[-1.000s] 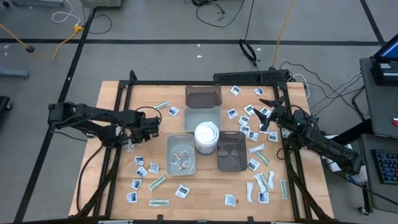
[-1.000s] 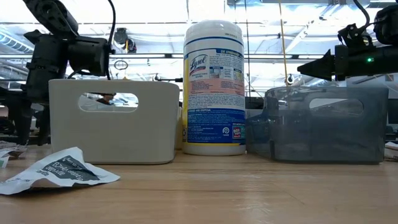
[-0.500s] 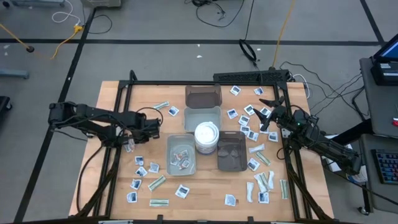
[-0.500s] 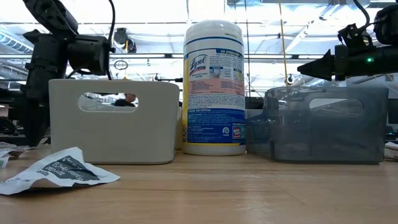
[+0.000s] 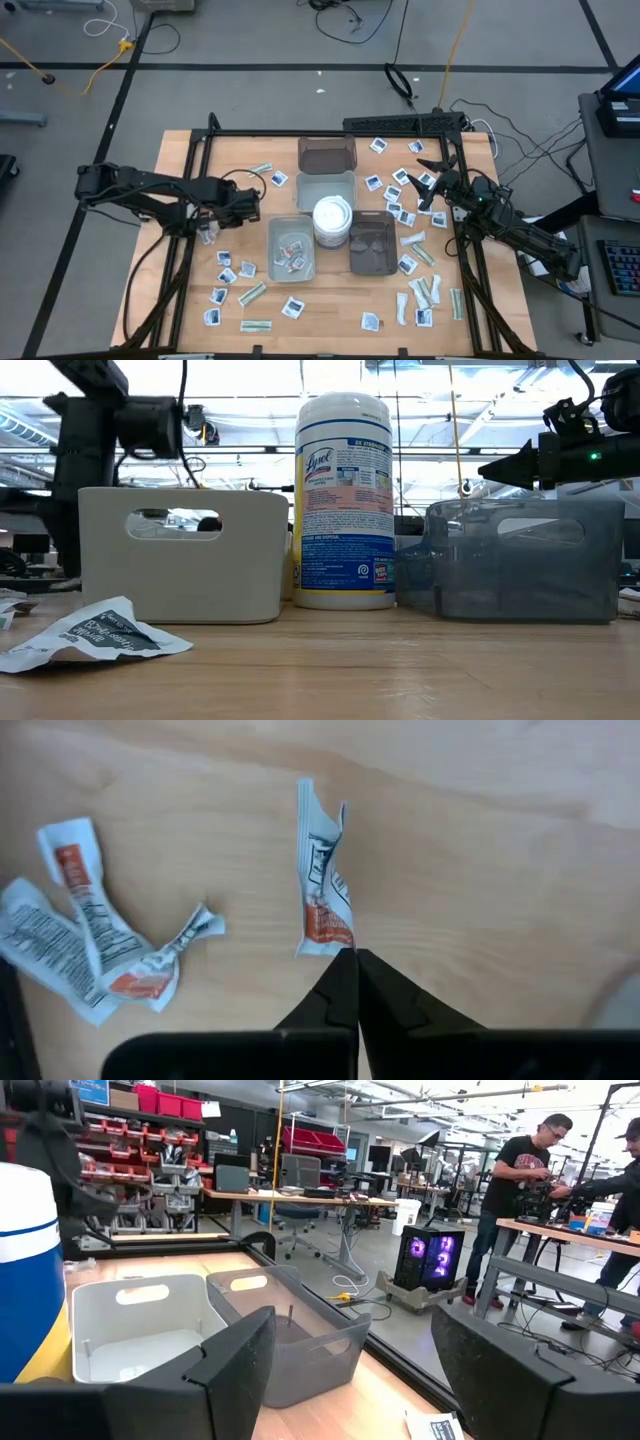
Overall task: Pick & Place First Aid Supplies
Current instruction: Put the ointment pack into the bottom gray bin
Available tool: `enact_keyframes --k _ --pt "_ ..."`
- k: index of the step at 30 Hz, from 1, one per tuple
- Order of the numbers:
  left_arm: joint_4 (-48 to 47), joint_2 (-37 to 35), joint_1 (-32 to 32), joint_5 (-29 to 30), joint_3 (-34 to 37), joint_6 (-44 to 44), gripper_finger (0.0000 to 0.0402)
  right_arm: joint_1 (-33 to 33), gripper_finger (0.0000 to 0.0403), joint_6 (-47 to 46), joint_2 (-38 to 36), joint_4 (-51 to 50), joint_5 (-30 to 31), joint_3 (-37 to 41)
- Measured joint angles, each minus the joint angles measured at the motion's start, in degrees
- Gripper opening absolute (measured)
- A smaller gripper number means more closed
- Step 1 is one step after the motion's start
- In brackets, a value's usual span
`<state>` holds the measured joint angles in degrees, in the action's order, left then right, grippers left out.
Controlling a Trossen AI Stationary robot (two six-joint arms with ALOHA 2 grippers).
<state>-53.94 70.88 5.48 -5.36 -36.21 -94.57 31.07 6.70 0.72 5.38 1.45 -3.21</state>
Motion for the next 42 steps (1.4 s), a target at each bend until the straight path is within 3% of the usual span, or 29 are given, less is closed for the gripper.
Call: enact_keyframes --k 14,22,42 --pt "-18.59 -2.09 -6.32 1.55 -15.38 -1.98 0.0 0.01 0.0263 0.0 0.0 -0.01 0.0 -0.02" --pt "-19.67 -1.34 -10.0 2.39 -19.99 -5.21 0.0 0.0 0.0263 0.02 0.02 -0.01 0.0 -0.01" --pt "-21.39 22.75 -15.13 0.82 -48.39 0.12 0.0 0.0 0.0263 0.01 0.01 -0.01 0.0 0.0"
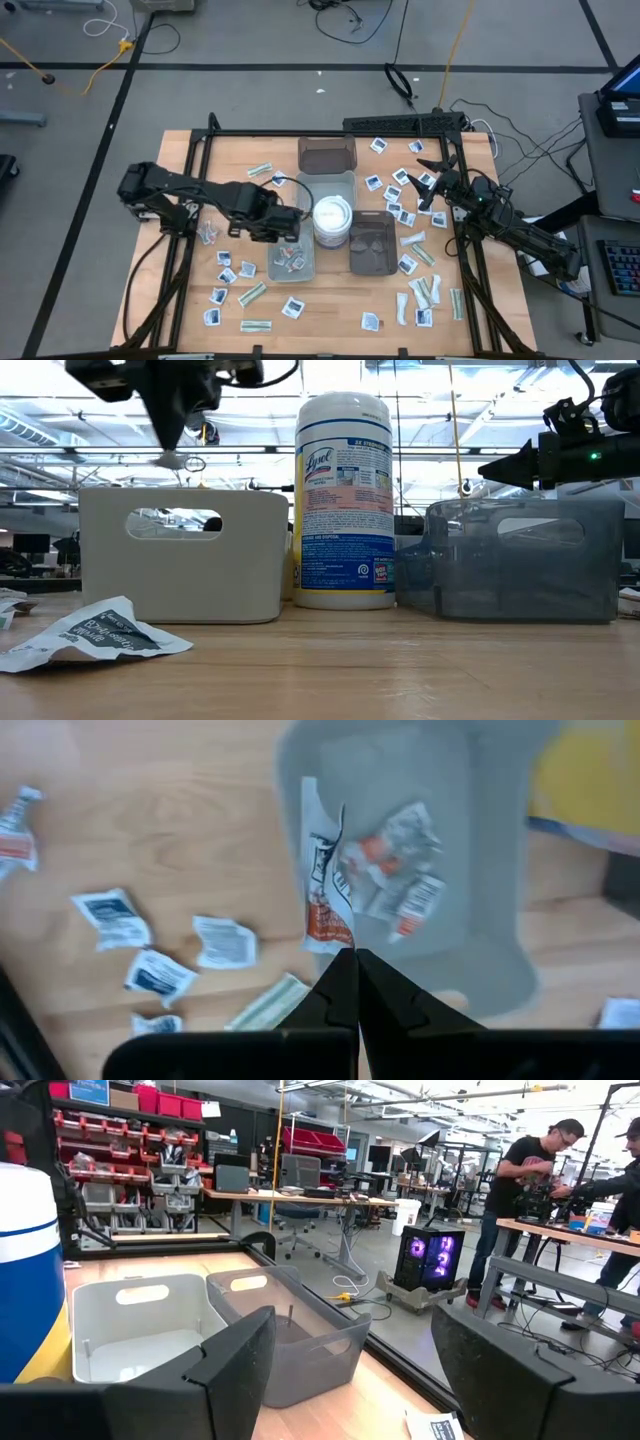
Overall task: Pick & Place First Aid Supplies
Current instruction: Put the ointment pack into the bottom gray bin
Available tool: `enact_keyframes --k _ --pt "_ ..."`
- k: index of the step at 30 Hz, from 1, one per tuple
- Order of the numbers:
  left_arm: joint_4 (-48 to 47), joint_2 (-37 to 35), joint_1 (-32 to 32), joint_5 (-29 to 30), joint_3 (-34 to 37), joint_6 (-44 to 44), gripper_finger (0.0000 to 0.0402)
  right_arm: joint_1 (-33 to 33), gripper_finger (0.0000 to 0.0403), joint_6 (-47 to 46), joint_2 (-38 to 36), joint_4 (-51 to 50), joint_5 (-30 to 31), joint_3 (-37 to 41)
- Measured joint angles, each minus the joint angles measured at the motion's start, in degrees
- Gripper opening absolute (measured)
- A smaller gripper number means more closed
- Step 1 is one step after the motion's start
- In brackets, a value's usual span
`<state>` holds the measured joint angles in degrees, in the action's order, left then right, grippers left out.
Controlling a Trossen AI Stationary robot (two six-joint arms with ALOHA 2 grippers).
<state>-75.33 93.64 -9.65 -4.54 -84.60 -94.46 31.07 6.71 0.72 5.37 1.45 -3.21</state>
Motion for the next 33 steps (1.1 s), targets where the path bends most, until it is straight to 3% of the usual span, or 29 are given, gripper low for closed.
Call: enact_keyframes --k 3,25,33 --pt "0.35 2.17 -0.71 0.06 -2.47 -0.04 0.0 0.0 0.0263 -0.01 0.0 0.0 -0.01 -0.01" --pt "9.71 14.52 -2.76 -0.16 -2.09 3.28 0.0002 0.0 0.0263 -0.01 0.0 0.0 -0.02 -0.01" --pt "9.07 14.52 -2.76 0.55 -2.11 1.53 0.0048 0.0 0.0263 -0.01 -0.01 0.02 0.0 -0.02"
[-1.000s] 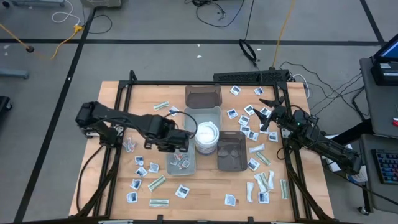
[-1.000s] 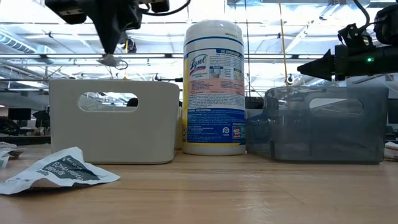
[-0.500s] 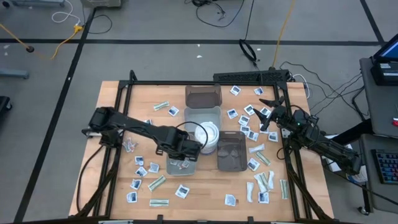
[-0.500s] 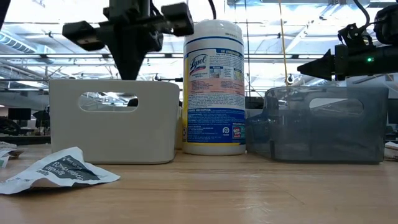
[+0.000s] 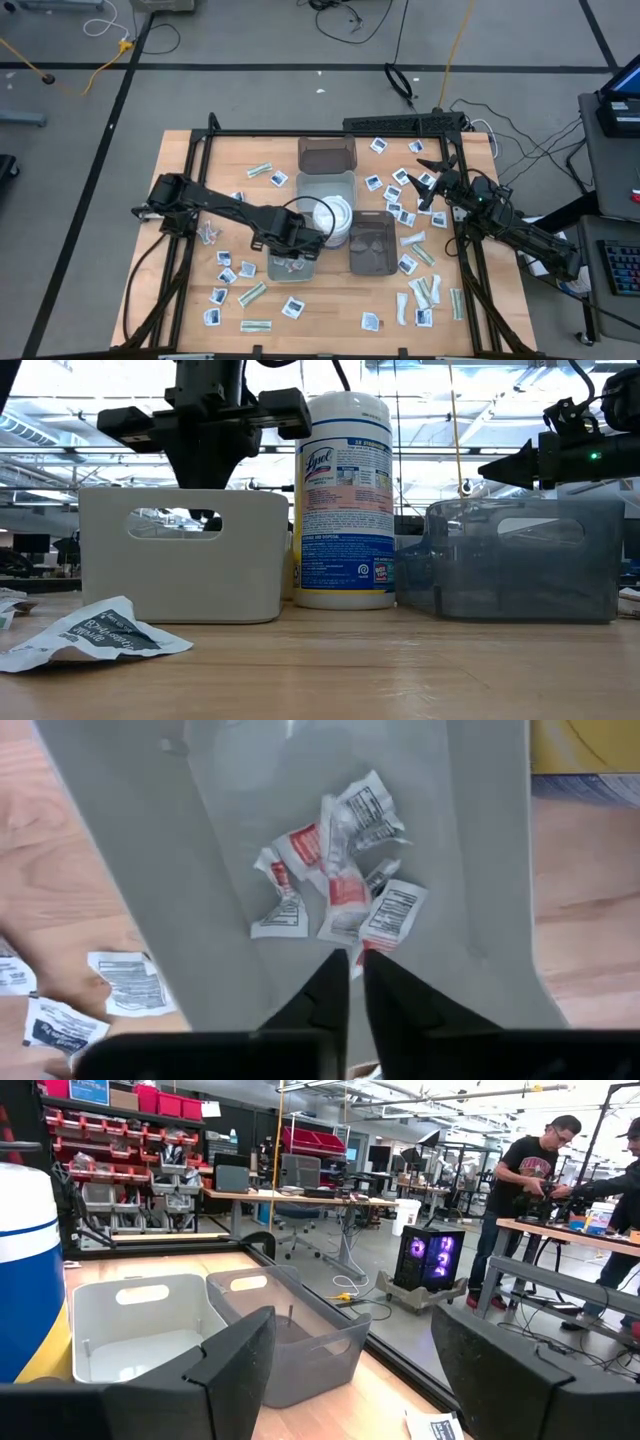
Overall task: Pick & Place First Aid Supplies
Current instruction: Put the ointment pack into the bottom gray bin
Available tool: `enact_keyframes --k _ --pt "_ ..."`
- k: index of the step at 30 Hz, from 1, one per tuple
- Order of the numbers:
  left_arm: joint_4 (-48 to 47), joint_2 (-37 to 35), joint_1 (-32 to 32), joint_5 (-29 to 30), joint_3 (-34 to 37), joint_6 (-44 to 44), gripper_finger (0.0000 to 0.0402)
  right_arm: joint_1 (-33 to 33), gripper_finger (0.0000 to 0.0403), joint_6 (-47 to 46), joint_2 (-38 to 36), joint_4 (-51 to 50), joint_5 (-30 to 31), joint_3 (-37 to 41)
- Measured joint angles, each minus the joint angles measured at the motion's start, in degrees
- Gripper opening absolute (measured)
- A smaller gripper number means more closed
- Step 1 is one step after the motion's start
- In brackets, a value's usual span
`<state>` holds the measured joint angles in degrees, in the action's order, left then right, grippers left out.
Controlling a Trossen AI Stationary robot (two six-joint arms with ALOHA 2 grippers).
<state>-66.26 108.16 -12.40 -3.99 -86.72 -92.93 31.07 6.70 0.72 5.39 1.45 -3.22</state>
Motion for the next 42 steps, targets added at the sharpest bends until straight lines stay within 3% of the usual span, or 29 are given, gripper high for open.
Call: enact_keyframes --k 5,11,16,22,42 --pt "0.0 0.0 0.01 0.02 0.01 0.34 0.012 0.0 0.0263 0.0 0.0 0.0 0.0 0.02" --pt "0.04 -1.27 0.25 -2.22 0.02 6.72 0.0197 0.0 0.0263 0.0 0.0 0.0 0.0 0.0" --pt "-0.11 -3.25 0.86 -2.98 0.02 11.77 0.0227 0.0 0.0263 0.0 -0.01 0.0 -0.02 0.02" --pt "-1.34 -6.13 1.27 -3.02 0.51 17.47 0.0234 0.0 0.0263 0.0 0.01 0.0 0.0 0.01" --pt "2.75 -38.03 3.81 -6.17 39.5 28.38 0.0235 0.01 0.0263 0.01 0.01 -0.02 0.0 0.01"
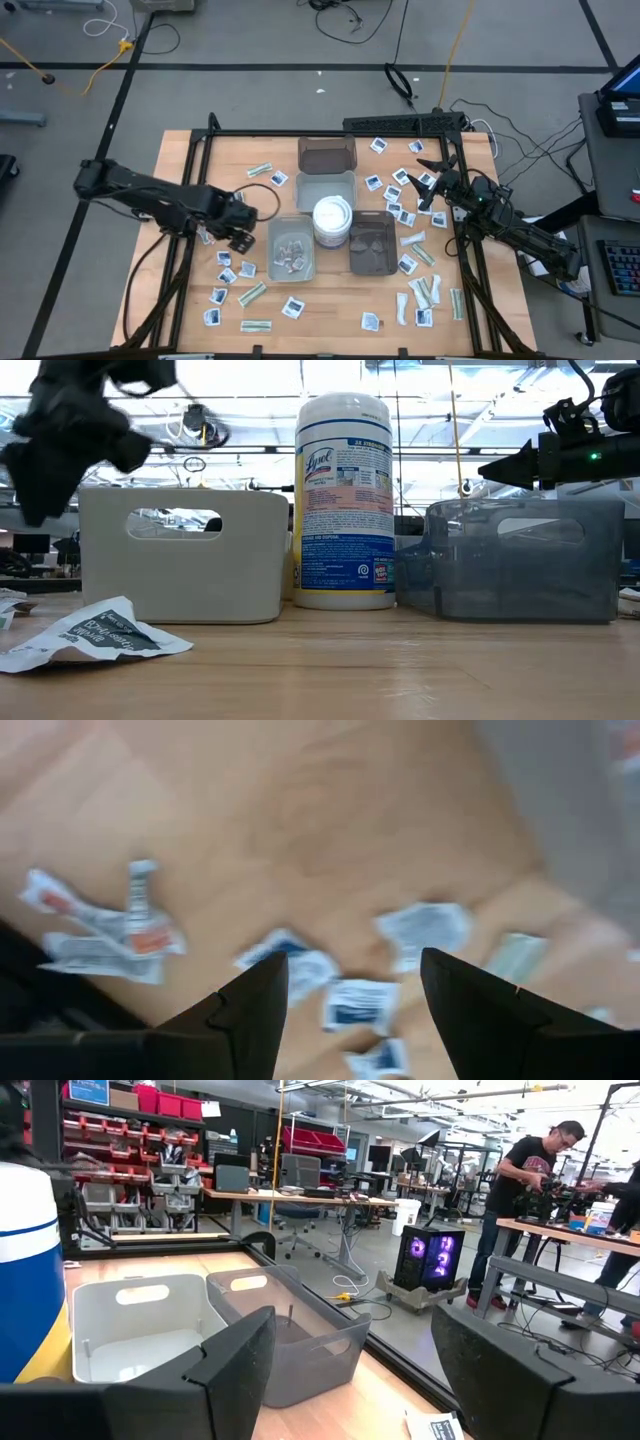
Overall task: Pick & Place First Aid Supplies
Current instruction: Put the ointment pack into the bottom gray bin
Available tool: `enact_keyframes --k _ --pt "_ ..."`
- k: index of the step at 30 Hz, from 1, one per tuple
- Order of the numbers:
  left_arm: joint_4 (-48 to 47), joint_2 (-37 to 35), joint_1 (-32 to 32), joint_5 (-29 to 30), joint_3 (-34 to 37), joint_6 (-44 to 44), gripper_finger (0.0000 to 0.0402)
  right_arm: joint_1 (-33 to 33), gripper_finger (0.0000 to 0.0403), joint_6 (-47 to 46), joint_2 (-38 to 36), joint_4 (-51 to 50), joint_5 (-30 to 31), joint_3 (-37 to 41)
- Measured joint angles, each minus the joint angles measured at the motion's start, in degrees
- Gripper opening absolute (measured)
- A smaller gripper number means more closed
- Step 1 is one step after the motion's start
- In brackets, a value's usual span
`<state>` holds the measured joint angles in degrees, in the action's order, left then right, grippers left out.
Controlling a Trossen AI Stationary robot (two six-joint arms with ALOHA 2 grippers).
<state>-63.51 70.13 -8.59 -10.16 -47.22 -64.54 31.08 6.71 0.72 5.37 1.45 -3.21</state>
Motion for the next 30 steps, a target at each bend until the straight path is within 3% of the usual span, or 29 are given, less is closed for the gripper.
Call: enact_keyframes --k 7,15,30 --pt "-1.02 -9.43 4.25 -0.29 10.74 2.85 0.0234 -0.01 0.0263 -0.01 0.0 0.0 0.0 -0.01" --pt "0.77 -11.69 9.36 1.02 11.78 5.75 0.0234 -0.01 0.0263 -0.01 -0.01 0.0 0.0 -0.01" --pt "0.23 1.01 16.85 -1.18 11.76 9.03 0.0234 -0.01 0.0263 -0.01 -0.01 0.0 0.0 -0.01"
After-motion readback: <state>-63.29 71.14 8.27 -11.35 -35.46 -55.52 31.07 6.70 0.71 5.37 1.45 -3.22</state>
